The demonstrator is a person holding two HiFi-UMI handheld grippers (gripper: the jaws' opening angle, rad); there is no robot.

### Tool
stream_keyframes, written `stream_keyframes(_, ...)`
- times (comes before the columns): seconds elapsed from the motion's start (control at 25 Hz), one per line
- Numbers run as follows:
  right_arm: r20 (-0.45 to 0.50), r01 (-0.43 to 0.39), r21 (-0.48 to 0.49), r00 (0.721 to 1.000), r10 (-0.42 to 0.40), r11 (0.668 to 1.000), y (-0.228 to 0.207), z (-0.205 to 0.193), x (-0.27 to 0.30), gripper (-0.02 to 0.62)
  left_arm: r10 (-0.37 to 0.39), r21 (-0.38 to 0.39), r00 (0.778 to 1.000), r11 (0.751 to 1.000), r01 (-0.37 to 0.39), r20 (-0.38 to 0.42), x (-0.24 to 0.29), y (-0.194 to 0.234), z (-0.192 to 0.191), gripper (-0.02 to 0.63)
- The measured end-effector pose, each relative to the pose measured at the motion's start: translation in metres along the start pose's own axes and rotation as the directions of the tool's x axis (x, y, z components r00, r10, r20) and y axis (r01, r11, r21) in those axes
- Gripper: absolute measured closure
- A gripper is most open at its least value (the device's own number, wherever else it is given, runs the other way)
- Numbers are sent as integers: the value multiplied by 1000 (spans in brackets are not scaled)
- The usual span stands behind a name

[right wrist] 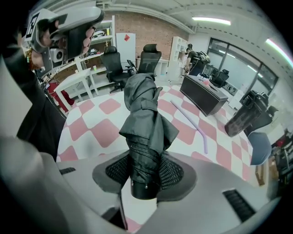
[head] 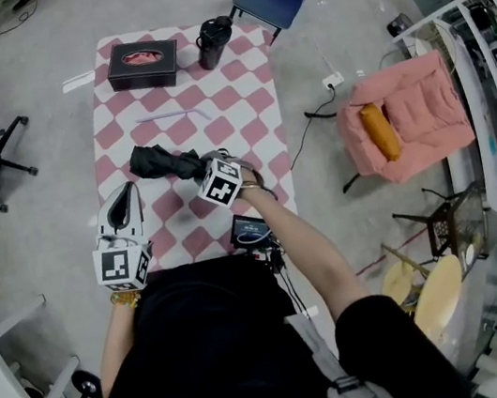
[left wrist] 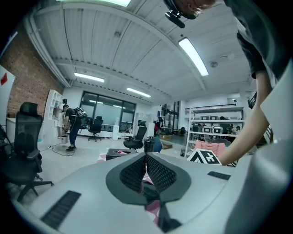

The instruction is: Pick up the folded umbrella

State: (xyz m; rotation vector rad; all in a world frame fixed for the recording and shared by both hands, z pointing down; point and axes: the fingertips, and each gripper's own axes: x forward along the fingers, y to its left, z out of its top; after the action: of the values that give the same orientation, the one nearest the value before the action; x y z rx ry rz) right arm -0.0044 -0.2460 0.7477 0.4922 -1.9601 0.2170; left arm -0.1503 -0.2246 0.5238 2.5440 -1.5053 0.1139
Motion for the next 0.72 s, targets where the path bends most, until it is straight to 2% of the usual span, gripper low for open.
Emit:
stream_keyframes(0.36,85,44,104,995,-52,994,-5,12,-17,431,-6,3,1000,1000,6,-2,2,1,1,591)
stream_keyframes(0.72,204,80,184,972,-117,980,-17,36,-46,430,-22,22,1000,1000,22,10,5,0,10,590)
